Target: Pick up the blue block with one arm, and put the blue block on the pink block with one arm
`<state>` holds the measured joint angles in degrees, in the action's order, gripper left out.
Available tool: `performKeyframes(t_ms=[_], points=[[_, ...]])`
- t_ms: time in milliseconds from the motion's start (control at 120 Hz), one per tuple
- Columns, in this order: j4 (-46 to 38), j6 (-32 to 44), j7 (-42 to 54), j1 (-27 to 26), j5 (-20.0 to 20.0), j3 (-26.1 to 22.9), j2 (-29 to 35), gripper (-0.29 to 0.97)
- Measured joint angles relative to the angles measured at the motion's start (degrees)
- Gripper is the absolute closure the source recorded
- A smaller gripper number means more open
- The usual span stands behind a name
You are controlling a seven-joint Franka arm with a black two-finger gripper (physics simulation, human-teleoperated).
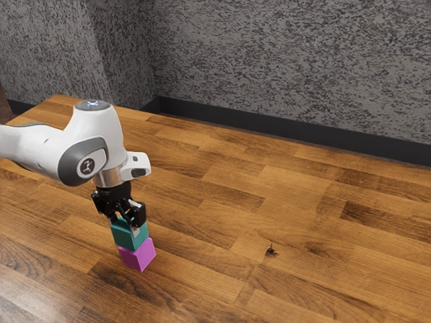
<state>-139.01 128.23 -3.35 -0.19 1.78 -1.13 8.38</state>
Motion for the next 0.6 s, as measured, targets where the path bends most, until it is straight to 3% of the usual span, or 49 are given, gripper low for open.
performKeyframes(t_ms=[258, 600], points=[[0.0, 0.0, 0.5, 0.0, -0.5, 0.0, -0.2, 0.11], [4.2, -5.2, 1.0, -0.1, -0.4, -0.6, 7.1, 0.02]])
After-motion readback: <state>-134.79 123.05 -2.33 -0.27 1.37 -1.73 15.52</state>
